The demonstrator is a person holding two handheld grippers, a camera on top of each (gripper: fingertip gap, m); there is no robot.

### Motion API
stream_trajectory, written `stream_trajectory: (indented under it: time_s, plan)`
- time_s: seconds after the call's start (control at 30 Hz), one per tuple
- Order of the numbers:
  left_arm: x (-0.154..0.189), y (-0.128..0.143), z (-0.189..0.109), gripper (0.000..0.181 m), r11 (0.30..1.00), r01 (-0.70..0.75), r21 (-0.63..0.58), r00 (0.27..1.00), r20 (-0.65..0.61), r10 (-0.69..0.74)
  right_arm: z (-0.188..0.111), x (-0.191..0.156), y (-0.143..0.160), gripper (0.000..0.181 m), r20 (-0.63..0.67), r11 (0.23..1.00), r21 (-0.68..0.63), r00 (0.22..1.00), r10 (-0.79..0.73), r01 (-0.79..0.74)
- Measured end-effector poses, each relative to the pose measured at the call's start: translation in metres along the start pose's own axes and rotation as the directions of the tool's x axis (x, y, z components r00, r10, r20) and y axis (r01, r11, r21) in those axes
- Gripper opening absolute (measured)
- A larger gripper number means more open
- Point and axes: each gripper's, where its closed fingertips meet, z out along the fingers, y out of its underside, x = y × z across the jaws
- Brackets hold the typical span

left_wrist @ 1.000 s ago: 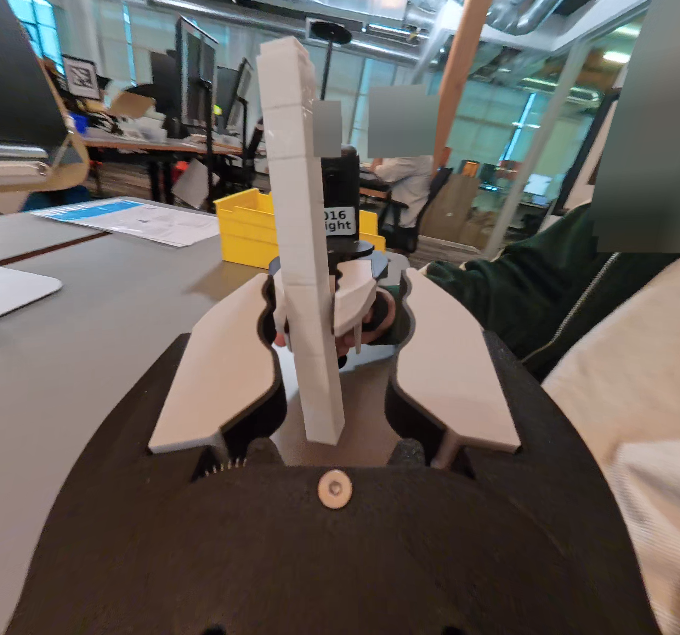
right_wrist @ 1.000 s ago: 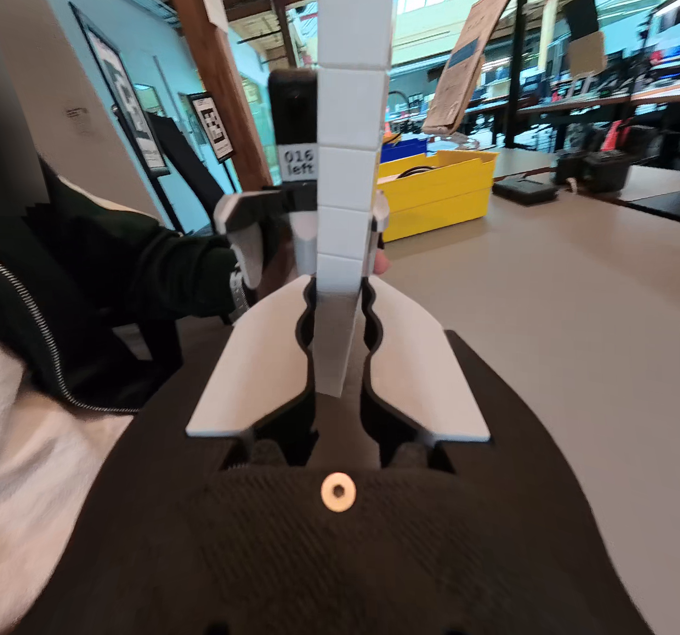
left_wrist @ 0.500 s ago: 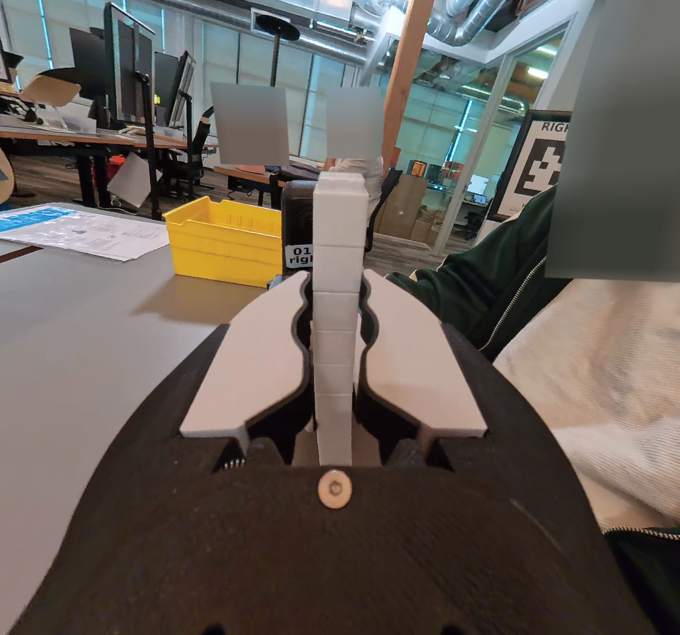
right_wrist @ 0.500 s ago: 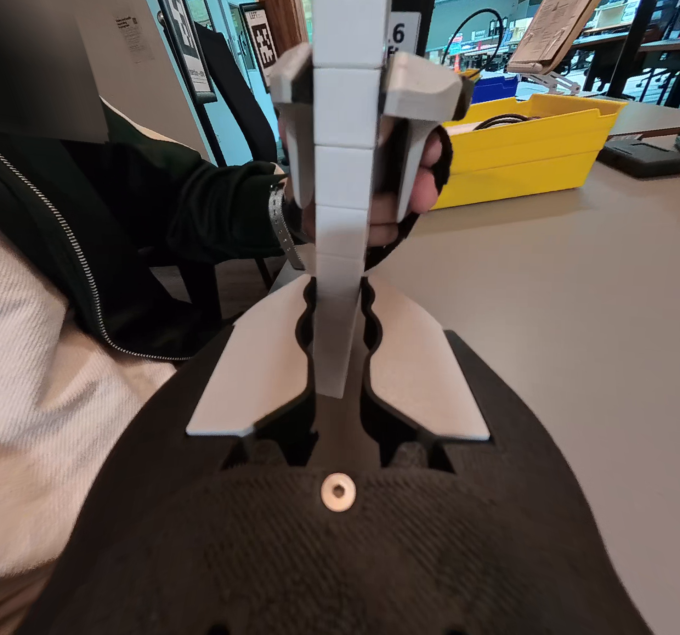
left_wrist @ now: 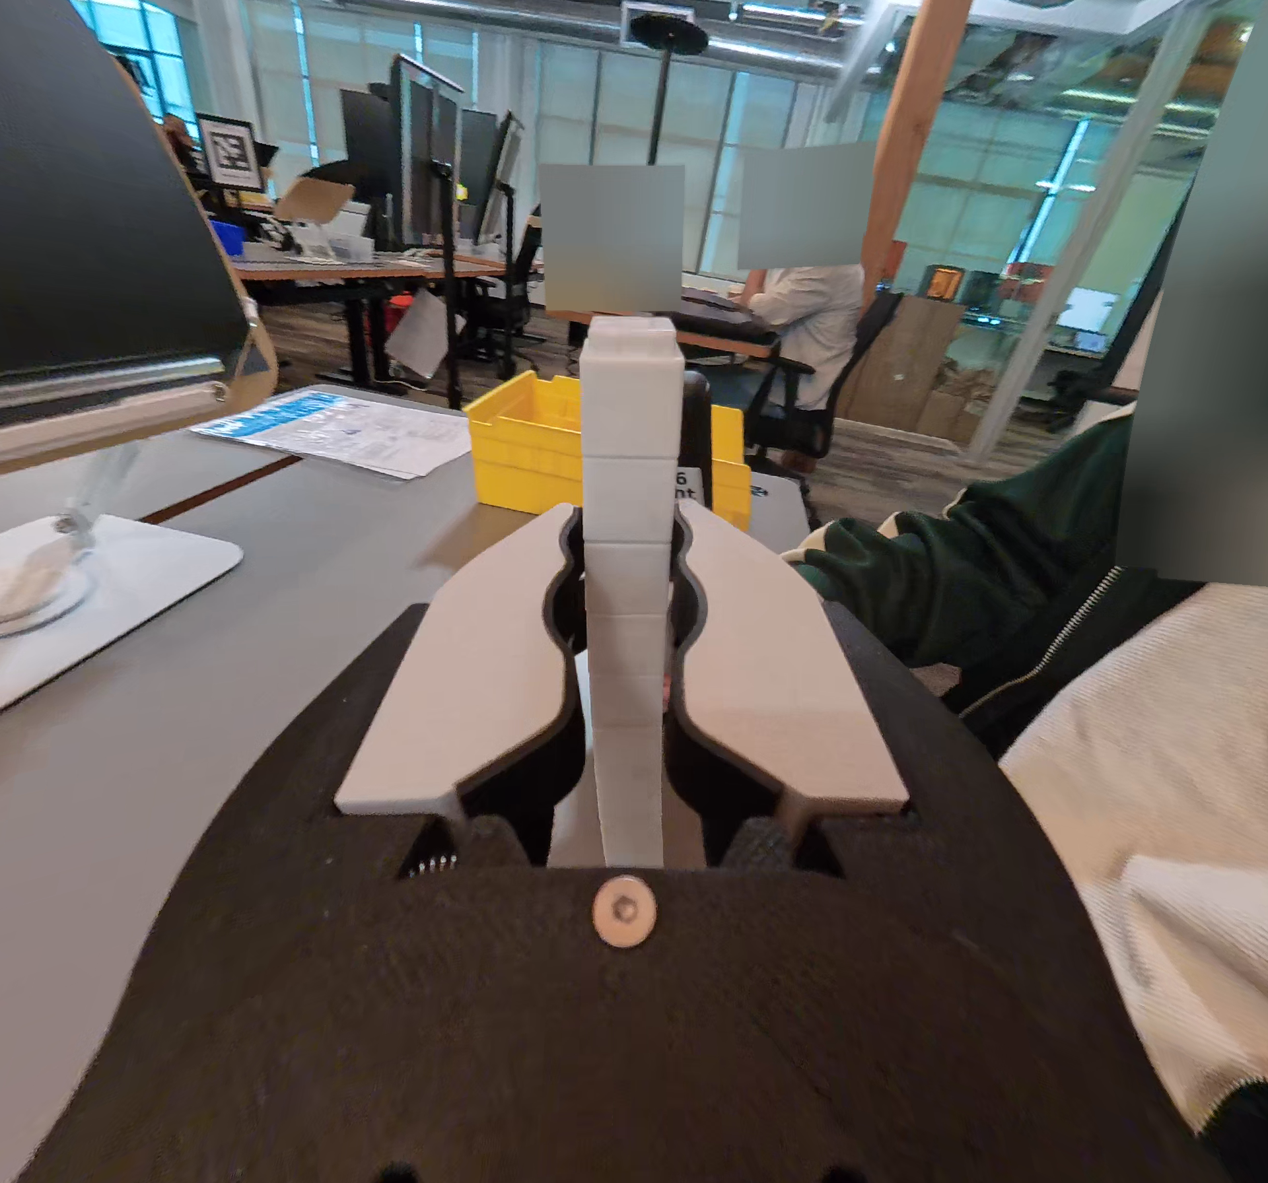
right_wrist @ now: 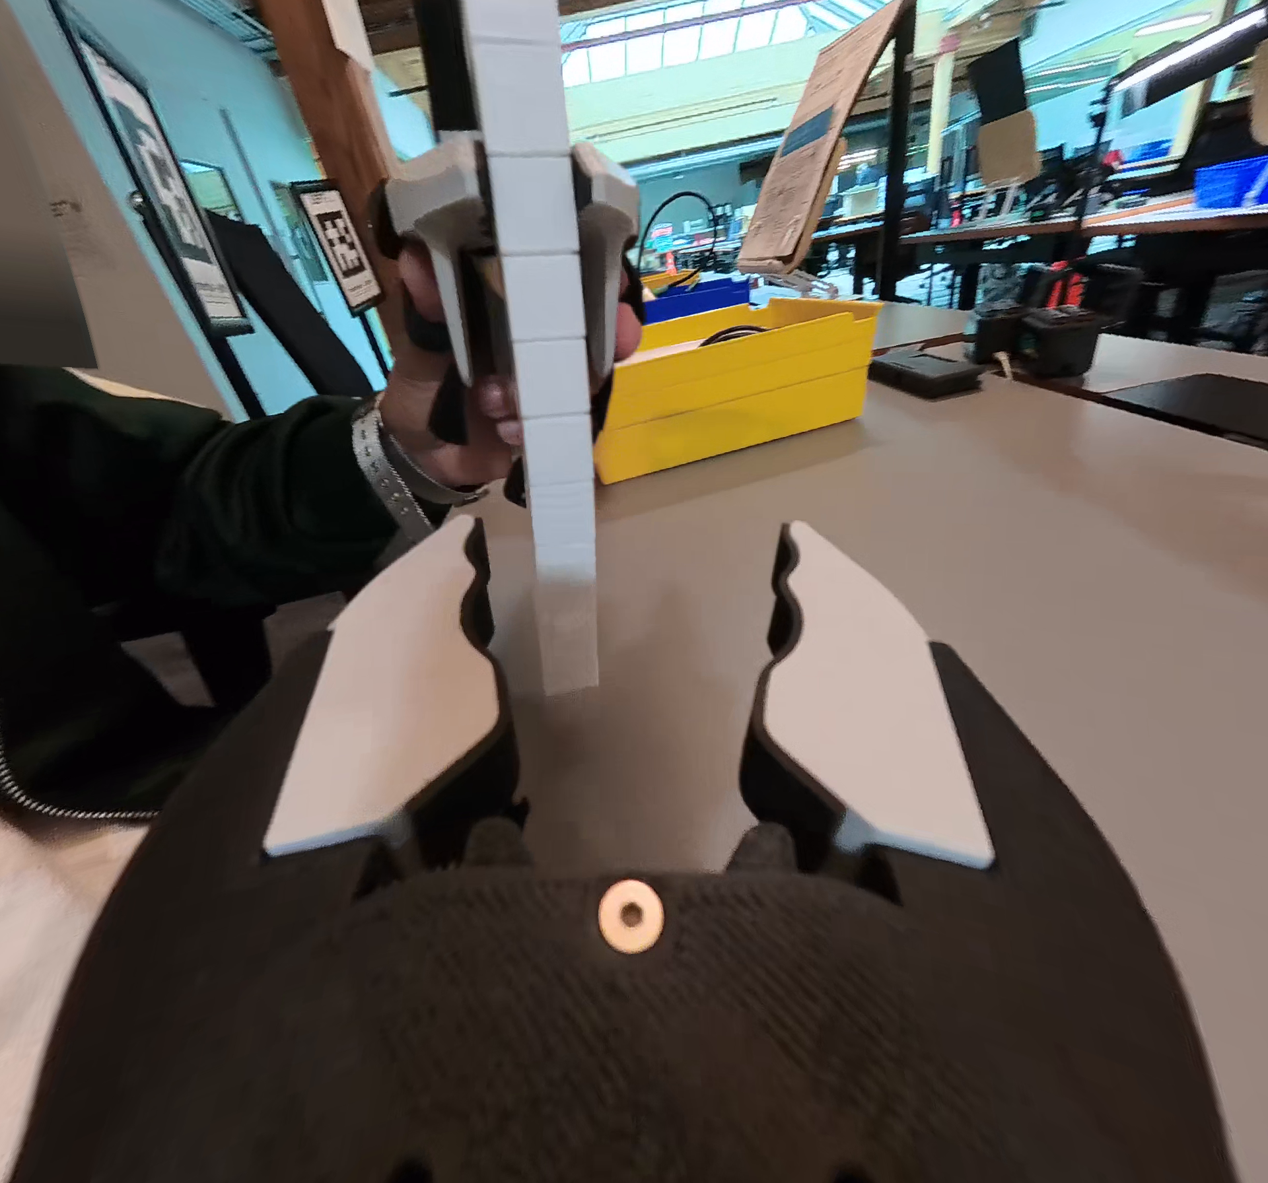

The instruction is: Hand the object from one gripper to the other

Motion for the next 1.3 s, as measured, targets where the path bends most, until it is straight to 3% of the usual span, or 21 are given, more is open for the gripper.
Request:
stream_trajectory:
  time_s: [0.3, 0.8, 0.9, 1.13, 1.17, 1.23, 1.3]
  plan:
    - [-0.006, -0.023, -0.012, 0.024, 0.999, -0.01, 0.044, 0.996, 0.085, 0.007, 0.011, -0.009, 0.01, 0.076, 0.01, 0.999, -0.043, 1.0, -0.012, 0.013]
    - [0.015, -0.03, 0.0, 0.024, 0.998, 0.006, 0.064, 1.0, 0.029, -0.007, 0.033, -0.046, 0.014, 0.043, 0.097, 0.999, -0.048, 0.995, 0.007, -0.003]
    - [0.018, -0.03, 0.001, 0.024, 0.998, 0.014, 0.067, 1.0, 0.017, -0.015, 0.031, -0.047, 0.012, 0.026, 0.101, 0.999, -0.044, 0.995, -0.003, 0.008]
    - [0.025, -0.036, 0.002, 0.023, 0.996, 0.006, 0.086, 1.0, -0.005, -0.006, 0.029, -0.049, 0.007, 0.024, 0.12, 1.0, -0.031, 0.993, -0.002, 0.006]
    - [0.025, -0.037, 0.002, 0.025, 0.996, 0.005, 0.089, 1.0, 0.001, -0.005, 0.029, -0.05, 0.005, 0.023, 0.122, 1.0, -0.022, 0.993, -0.001, 0.004]
    - [0.024, -0.038, 0.004, 0.049, 0.996, -0.008, 0.089, 1.0, 0.019, 0.006, 0.028, -0.05, -0.002, 0.023, 0.127, 1.0, 0.009, 0.992, 0.018, -0.02]
    - [0.026, -0.036, 0.007, 0.058, 0.997, -0.01, 0.074, 1.0, 0.011, 0.009, 0.025, -0.048, -0.008, 0.023, 0.132, 0.998, 0.041, 0.99, 0.048, -0.054]
